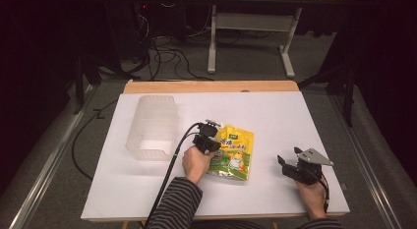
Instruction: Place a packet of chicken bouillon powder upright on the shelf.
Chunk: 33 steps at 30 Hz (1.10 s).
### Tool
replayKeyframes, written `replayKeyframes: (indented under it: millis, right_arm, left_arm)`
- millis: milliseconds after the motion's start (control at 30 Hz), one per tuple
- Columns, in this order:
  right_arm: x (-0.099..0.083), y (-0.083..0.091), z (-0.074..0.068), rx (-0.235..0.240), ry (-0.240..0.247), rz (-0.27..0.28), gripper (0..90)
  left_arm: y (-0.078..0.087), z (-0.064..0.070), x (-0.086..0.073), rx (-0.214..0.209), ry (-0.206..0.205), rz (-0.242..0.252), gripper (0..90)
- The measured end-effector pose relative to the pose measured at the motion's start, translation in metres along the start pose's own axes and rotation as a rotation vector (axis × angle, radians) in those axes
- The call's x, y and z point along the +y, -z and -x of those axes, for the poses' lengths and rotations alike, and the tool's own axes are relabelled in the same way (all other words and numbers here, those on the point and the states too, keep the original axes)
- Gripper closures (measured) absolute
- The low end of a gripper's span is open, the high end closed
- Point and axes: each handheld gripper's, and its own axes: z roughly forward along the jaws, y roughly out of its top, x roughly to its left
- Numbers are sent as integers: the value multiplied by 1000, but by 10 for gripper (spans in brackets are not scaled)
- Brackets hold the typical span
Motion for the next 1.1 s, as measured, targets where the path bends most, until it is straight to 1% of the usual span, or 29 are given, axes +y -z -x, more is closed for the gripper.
replayKeyframes:
  millis: [67, 200, 267, 333, 433, 533, 600, 667, 767, 800, 833, 900, 967, 1033, 1067, 1100]
  right_arm:
    - [0, 0, 0, 0, 1, 0, 291]
    - [0, 0, 0, 0, 0, 0, 291]
    - [0, 0, 1, 0, 7, 4, 291]
    - [0, 0, 1, 0, 6, 2, 290]
    - [0, 1, 0, 1, 2, 4, 290]
    - [0, 1, 0, 2, -3, 6, 290]
    - [0, 1, 0, 2, 0, 7, 290]
    - [0, 1, 0, 0, 0, 5, 290]
    - [0, 1, 1, 1, -1, 9, 290]
    - [0, 1, 1, 1, 0, 10, 290]
    - [0, 1, 1, 1, 0, 10, 290]
    - [0, 1, 1, 2, 0, 12, 290]
    - [0, 1, 1, 2, 0, 13, 290]
    - [0, 1, 1, 3, 1, 12, 290]
    - [0, 1, 1, 3, 0, 13, 290]
    - [0, 1, 1, 2, 0, 12, 290]
  left_arm:
    - [6, 2, 0, -4, -13, 23, 889]
    - [20, 9, 1, -20, -37, 87, 900]
    - [26, 13, 0, -16, -60, 107, 900]
    - [32, 16, -1, -16, -73, 119, 900]
    - [41, 19, -2, -27, -91, 147, 900]
    - [52, 25, -3, -50, -106, 190, 900]
    - [59, 29, -3, -54, -127, 209, 900]
    - [66, 34, -3, -48, -154, 224, 900]
    - [79, 43, -2, -52, -195, 259, 900]
    - [84, 45, -1, -43, -214, 272, 900]
    - [88, 49, -1, -53, -221, 285, 900]
    - [97, 54, 0, -50, -250, 303, 900]
    - [105, 58, 1, -50, -276, 309, 900]
    - [111, 60, 1, -37, -300, 316, 900]
    - [114, 60, 1, -29, -309, 319, 900]
    - [115, 59, 0, -26, -308, 320, 900]
